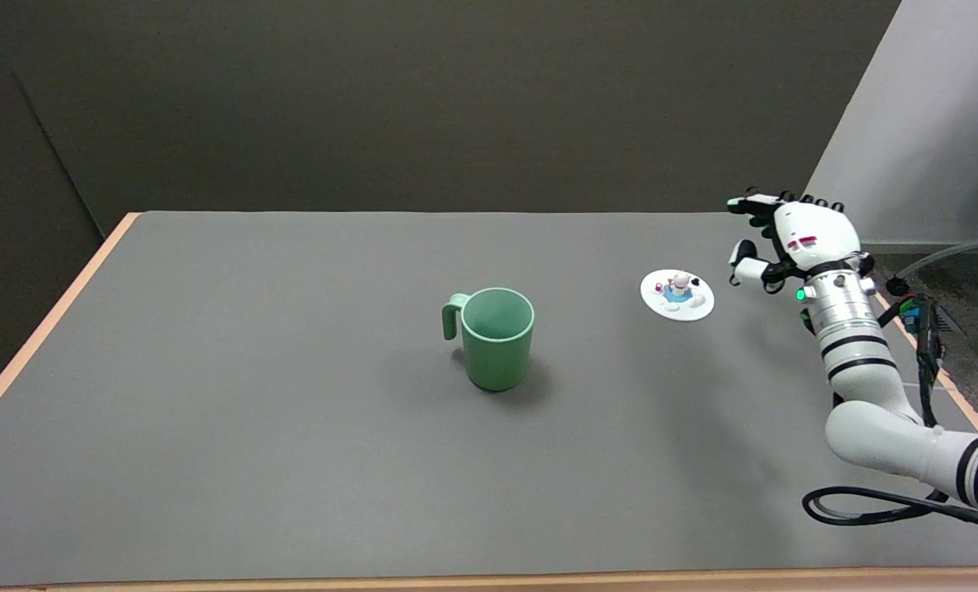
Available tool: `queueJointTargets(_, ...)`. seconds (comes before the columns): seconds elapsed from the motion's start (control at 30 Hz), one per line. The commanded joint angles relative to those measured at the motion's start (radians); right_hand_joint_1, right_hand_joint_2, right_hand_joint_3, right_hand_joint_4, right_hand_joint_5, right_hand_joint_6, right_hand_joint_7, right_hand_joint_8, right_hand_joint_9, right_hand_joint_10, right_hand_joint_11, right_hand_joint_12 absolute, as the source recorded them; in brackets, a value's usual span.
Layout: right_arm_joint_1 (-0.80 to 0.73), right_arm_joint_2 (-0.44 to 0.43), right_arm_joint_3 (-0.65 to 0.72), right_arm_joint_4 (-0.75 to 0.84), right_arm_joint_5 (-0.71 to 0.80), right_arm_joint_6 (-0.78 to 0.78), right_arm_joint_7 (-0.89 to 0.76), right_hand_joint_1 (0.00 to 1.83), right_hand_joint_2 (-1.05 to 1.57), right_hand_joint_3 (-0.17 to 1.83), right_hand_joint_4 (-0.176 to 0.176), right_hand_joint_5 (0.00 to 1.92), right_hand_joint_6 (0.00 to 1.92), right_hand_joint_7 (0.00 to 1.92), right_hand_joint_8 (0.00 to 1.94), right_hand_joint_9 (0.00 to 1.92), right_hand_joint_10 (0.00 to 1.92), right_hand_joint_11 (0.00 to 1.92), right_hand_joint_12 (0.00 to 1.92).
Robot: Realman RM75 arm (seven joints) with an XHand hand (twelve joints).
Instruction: Pick up the white cup lid.
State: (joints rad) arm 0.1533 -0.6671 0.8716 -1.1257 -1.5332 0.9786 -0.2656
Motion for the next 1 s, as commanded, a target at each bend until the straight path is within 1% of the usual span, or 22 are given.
queueJointTargets(0.03,0.072,-0.014,-0.074,0.019,-0.031,-0.045,0.014,0.86,0.74,1.02,0.159,0.55,0.17,0.73,0.19,0.89,0.32,0.68,1.06)
queueJointTargets(0.07,0.077,-0.014,-0.081,0.019,-0.031,-0.047,0.014,0.85,0.74,1.03,0.155,0.53,0.16,0.72,0.18,0.89,0.32,0.68,1.05)
queueJointTargets(0.13,0.084,-0.015,-0.093,0.021,-0.031,-0.052,0.014,0.85,0.75,0.99,0.135,0.48,0.18,0.66,0.20,0.91,0.28,0.67,1.08)
queueJointTargets(0.2,0.098,-0.017,-0.108,0.026,-0.031,-0.056,0.014,0.83,0.68,1.06,0.119,0.42,0.16,0.61,0.17,0.89,0.33,0.69,1.04)
queueJointTargets(0.27,0.109,-0.019,-0.124,0.032,-0.032,-0.061,0.014,0.83,0.66,1.07,0.106,0.37,0.15,0.57,0.17,0.89,0.32,0.70,1.03)
queueJointTargets(0.47,0.155,-0.020,-0.182,0.067,-0.039,-0.080,0.014,0.83,0.64,1.08,0.101,0.35,0.15,0.53,0.16,0.86,0.31,0.72,1.00)
queueJointTargets(0.6,0.180,-0.028,-0.201,0.091,-0.059,-0.092,0.014,0.83,0.64,1.08,0.105,0.35,0.15,0.53,0.16,0.86,0.31,0.74,0.97)
queueJointTargets(0.7,0.188,-0.031,-0.201,0.099,-0.089,-0.112,0.014,0.84,0.65,1.08,0.116,0.37,0.15,0.53,0.16,0.86,0.31,0.76,0.94)
queueJointTargets(0.8,0.196,-0.031,-0.201,0.101,-0.106,-0.123,0.014,0.84,0.66,1.08,0.129,0.41,0.16,0.54,0.16,0.86,0.31,0.76,0.93)
queueJointTargets(0.87,0.199,-0.031,-0.200,0.104,-0.117,-0.133,0.014,0.84,0.68,1.08,0.150,0.45,0.17,0.56,0.16,0.87,0.31,0.77,0.92)
queueJointTargets(1.0,0.201,-0.031,-0.198,0.110,-0.130,-0.144,0.014,0.85,0.70,1.07,0.167,0.51,0.18,0.57,0.16,0.87,0.32,0.78,0.90)
